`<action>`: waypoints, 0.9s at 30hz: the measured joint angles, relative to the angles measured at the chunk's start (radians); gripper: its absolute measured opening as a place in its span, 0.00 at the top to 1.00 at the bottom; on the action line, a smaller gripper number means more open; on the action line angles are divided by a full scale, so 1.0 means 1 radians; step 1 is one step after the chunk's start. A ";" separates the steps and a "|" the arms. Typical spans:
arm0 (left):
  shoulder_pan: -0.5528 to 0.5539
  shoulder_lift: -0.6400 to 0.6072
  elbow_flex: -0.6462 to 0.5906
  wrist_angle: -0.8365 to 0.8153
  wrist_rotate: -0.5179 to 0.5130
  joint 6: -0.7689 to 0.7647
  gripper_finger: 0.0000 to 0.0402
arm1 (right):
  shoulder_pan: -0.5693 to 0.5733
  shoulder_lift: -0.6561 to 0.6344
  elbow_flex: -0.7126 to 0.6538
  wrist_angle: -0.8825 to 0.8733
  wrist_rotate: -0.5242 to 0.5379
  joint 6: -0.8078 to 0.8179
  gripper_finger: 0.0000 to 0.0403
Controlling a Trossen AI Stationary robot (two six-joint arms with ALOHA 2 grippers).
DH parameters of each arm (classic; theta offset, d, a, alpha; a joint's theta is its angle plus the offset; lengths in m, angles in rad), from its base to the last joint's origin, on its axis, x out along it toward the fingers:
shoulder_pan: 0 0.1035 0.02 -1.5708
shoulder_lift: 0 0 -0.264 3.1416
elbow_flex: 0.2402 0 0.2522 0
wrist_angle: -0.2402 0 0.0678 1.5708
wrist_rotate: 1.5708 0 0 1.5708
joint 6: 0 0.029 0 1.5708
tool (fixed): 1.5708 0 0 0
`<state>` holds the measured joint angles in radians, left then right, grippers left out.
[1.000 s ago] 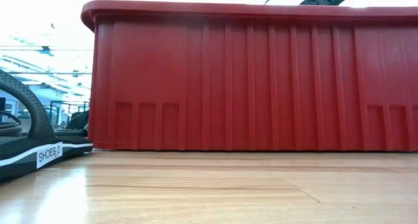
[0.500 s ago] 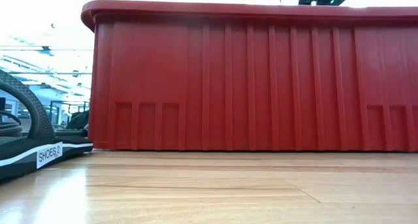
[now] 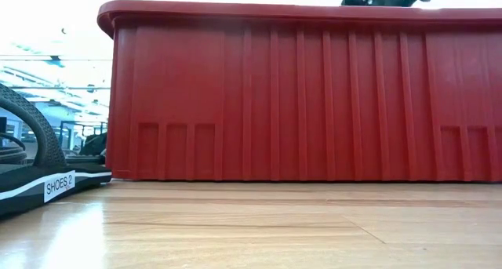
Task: Pick and place slides into bin
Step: Stack the black slipper on top of the black slipper
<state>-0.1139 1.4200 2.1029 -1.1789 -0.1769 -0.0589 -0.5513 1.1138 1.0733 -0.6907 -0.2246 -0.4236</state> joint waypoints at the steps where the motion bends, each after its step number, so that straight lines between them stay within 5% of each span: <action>1: 0.000 0.000 0.000 0.000 -0.001 -0.005 0.98 | 0.005 -0.022 0.000 0.044 -0.026 0.010 0.53; 5: 0.000 0.001 0.000 -0.013 0.015 -0.001 1.00 | 0.043 -0.112 0.000 0.265 -0.179 0.110 0.62; 11: 0.000 0.001 0.000 -0.142 0.020 0.010 0.97 | 0.185 -0.198 0.001 0.520 -0.217 0.323 0.96; 19: -0.024 0.001 0.000 -0.274 0.182 0.010 0.99 | 0.476 -0.154 0.001 0.590 -0.051 0.568 0.99; 27: -0.276 0.001 -0.135 -0.125 0.355 -0.001 0.99 | 0.629 -0.027 0.000 0.616 0.176 0.678 1.00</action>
<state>-0.3895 1.4206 1.9682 -1.3043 0.1785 -0.0604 0.0772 1.0863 1.0737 -0.0746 -0.0485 0.2539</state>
